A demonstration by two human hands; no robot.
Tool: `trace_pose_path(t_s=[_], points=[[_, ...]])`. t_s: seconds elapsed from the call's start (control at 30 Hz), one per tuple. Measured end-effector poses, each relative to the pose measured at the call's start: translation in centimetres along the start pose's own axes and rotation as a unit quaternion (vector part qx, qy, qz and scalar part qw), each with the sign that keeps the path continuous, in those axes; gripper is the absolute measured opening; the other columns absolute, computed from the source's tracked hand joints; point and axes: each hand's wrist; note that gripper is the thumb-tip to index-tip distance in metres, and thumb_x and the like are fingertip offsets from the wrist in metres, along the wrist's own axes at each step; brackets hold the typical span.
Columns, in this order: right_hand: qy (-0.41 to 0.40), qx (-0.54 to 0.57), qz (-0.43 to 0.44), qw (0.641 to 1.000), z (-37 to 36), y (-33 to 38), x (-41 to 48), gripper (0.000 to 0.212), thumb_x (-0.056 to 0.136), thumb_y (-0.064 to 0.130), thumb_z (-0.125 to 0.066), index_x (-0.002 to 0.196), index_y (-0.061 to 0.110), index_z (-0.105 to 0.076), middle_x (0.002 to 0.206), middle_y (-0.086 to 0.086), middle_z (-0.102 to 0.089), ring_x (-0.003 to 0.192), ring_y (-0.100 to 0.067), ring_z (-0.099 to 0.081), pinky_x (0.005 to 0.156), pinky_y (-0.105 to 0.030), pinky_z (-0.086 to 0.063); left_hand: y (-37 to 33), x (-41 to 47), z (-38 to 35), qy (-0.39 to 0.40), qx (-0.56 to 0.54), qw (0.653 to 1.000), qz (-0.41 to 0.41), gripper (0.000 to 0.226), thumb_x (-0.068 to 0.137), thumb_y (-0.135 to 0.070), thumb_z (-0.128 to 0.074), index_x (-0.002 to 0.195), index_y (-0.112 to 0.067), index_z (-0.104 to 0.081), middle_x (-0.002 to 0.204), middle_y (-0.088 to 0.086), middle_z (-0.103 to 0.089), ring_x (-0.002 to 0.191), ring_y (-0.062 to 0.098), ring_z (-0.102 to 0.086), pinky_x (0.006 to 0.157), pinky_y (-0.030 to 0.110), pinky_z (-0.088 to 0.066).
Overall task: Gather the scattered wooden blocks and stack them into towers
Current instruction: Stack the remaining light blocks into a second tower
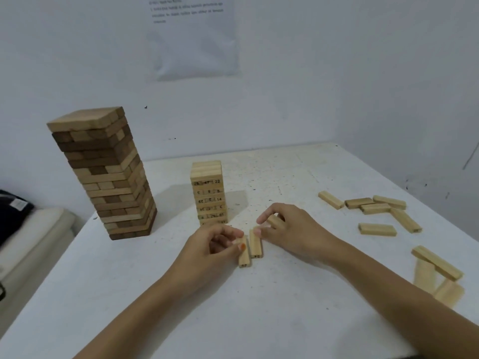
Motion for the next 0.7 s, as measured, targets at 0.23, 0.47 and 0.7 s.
trace_pose_path(t_s=[0.23, 0.47, 0.7], points=[[0.035, 0.153, -0.031, 0.987, 1.5, -0.6, -0.5, 0.026, 0.096, 0.015, -0.050, 0.095, 0.025, -0.074, 0.069, 0.000, -0.055, 0.064, -0.008, -0.053, 0.065, -0.021, -0.044, 0.3, 0.4, 1.4, 0.051, 0.030, 0.998, 0.015, 0.024, 0.085, -0.022, -0.070, 0.103, -0.037, -0.067, 0.105, -0.006, -0.060, 0.096, 0.006, -0.058, 0.077, 0.014, -0.043], [0.013, 0.123, -0.020, 0.992, 1.3, -1.5, -0.1, 0.007, 0.086, 0.027, -0.072, 0.091, 0.026, -0.076, 0.088, 0.002, -0.072, 0.084, -0.012, -0.069, 0.091, -0.034, -0.056, 0.8, 0.0, 1.8, 0.106, 0.111, 0.987, -0.055, 0.052, 0.070, -0.036, -0.082, 0.117, -0.040, -0.060, 0.118, -0.020, -0.053, 0.107, -0.003, -0.051, 0.085, 0.013, -0.042], [0.215, -0.044, 0.068, 0.973, 3.1, -1.1, -0.9, 0.066, 0.077, 0.026, -0.081, 0.133, 0.039, -0.050, 0.123, 0.023, -0.046, 0.105, 0.006, -0.052, 0.094, -0.014, -0.044, 1.0, 0.1, 1.6, 0.074, 0.076, 0.990, -0.089, 0.049, 0.069, -0.028, -0.084, 0.115, -0.027, -0.066, 0.112, -0.015, -0.059, 0.103, 0.000, -0.057, 0.085, 0.014, -0.046]])
Point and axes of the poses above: each hand's wrist, its own x-axis towards the middle knuckle, its own z-axis out of the back of the hand, y = z × x
